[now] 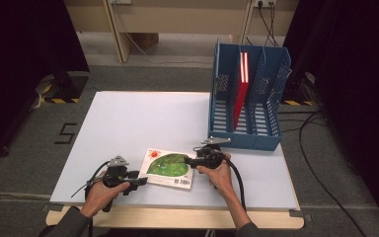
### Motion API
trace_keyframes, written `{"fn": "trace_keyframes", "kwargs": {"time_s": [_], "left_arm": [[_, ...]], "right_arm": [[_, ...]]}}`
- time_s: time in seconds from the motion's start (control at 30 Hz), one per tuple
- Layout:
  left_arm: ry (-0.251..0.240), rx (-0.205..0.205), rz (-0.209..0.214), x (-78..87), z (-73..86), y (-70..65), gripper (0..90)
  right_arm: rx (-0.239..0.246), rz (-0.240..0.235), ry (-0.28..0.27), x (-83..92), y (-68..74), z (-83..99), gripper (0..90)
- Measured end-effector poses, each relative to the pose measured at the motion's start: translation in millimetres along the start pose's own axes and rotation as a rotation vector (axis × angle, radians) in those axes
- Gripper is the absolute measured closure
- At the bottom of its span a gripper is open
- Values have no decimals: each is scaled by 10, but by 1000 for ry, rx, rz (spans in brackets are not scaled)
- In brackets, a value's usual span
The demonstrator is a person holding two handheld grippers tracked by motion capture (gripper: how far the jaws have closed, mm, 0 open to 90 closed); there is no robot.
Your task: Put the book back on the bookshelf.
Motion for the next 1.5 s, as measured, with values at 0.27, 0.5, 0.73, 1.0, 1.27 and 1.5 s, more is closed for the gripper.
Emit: {"fn": "trace_keyframes", "kwargs": {"time_s": [0.27,0.5,0.73,1.0,1.27,1.5], "left_arm": [[-2,-43,-32,-14,-5,-11,492],[-12,-61,-95,-51,-45,25,411],[-15,-74,-163,-106,-128,74,369],[23,-46,-90,-29,-47,-76,408],[42,13,44,-53,-23,-312,425],[31,-8,47,-75,-22,-377,430]], "right_arm": [[32,24,41,12,64,37,339],[22,33,82,152,129,151,337],[6,-10,99,316,222,314,347],[-30,-50,56,313,215,292,375],[-30,-57,74,198,195,226,367],[-67,-99,68,159,200,193,387]]}}
Point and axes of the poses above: each handheld gripper's, and its own axes: x roughly backward along the jaws, z roughly out of its underside, y roughly to its left, the point moved 7 cm from there along -x, roughly forward along the jaws, and after that the axes turned 9 degrees about -z, right-handed, at the moved point
